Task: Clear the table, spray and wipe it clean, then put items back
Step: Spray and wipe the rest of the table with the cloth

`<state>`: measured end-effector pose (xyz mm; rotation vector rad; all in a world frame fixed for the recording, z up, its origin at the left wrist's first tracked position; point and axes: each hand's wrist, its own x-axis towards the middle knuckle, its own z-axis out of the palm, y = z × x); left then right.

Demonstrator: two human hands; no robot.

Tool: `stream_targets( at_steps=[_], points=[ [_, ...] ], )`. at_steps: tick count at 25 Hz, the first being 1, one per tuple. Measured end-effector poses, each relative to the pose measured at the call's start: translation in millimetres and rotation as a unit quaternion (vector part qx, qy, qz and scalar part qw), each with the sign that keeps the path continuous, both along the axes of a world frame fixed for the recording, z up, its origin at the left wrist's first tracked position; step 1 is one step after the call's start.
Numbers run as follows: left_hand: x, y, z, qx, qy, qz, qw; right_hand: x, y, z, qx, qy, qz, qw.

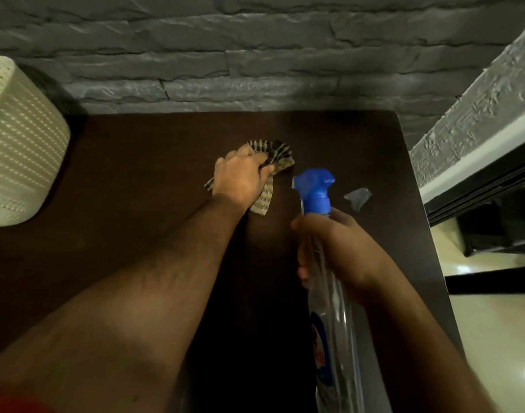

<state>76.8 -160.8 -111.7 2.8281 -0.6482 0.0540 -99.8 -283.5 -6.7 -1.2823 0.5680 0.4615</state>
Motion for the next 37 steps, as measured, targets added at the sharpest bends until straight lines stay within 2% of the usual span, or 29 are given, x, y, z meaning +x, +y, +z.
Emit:
stream_targets(
  at_steps=[4,8,15,20,27,32,37],
  points=[
    [78,-35,3,0.018,0.021,-0.016,0.999,57,-14,-6,0.001,0.005,-0.032,0.999],
    [114,-47,-1,0.008,0.032,-0.032,0.999,87,-21,-10,-0.006,0.007,-0.050,0.999],
    [112,-47,-5,-0.024,0.029,-0.029,0.999,100,-29,-1,-0.039,0.012,-0.059,0.997],
    [100,-48,-6,-0.071,0.016,0.033,0.997,101,-51,0,-0.062,0.016,-0.061,0.996],
    [91,-55,-1,-0.057,0.004,0.059,0.997,95,-85,6,-0.050,0.031,-0.015,0.998],
    [90,-58,0,-0.034,0.000,0.075,0.997,86,-105,8,-0.061,0.001,-0.006,0.998],
    [91,-61,-2,-0.034,0.003,0.087,0.996,75,-112,2,-0.029,0.029,0.039,0.998]
  ],
)
